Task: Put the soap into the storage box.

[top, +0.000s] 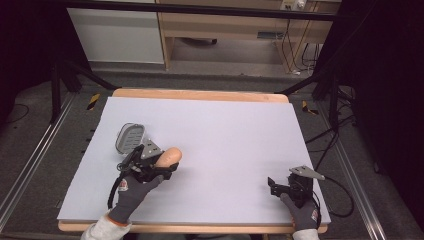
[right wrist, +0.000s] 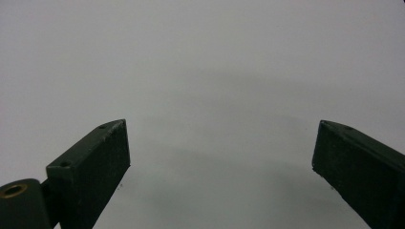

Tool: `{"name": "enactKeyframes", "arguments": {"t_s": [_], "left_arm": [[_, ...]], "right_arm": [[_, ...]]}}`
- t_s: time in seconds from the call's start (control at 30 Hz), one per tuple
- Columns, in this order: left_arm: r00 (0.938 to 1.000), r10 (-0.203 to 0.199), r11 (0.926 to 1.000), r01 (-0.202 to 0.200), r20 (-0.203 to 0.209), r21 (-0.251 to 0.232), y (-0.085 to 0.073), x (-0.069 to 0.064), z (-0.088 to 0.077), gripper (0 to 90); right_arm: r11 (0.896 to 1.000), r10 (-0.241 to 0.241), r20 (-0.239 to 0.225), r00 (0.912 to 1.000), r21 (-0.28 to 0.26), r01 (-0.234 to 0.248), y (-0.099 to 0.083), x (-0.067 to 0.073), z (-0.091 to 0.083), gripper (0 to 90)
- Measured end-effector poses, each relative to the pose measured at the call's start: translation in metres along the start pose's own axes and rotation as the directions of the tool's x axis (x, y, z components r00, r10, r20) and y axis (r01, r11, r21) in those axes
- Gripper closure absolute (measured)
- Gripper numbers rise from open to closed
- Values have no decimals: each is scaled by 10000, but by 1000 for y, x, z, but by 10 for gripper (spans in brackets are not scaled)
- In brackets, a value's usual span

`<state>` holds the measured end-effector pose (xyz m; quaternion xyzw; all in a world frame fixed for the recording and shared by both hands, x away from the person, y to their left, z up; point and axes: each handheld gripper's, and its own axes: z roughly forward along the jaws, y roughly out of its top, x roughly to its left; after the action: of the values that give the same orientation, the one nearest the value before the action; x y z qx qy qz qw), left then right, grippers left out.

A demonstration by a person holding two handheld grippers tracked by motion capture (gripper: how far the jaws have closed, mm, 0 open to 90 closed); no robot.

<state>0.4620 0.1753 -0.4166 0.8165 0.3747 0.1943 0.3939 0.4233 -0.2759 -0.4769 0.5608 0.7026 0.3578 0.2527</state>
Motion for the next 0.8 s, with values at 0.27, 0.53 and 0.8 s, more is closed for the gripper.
{"name": "enactKeyframes", "arguments": {"t_s": [0.27,0.53,0.8], "left_arm": [[9981,-421,9991,417,-455,-104,-4,21,-8,316],[9924,-912,9951,877,-827,-448,-3,42,-18,316],[9827,-1371,9895,1301,-1245,-629,-4,65,-24,316]], "right_arm": [[10000,-80,-45,10000,-22,80,0,1,0,57],[9999,-110,-59,9999,6,110,0,1,1,57],[10000,-80,-97,9999,42,81,1,1,1,57]]}}
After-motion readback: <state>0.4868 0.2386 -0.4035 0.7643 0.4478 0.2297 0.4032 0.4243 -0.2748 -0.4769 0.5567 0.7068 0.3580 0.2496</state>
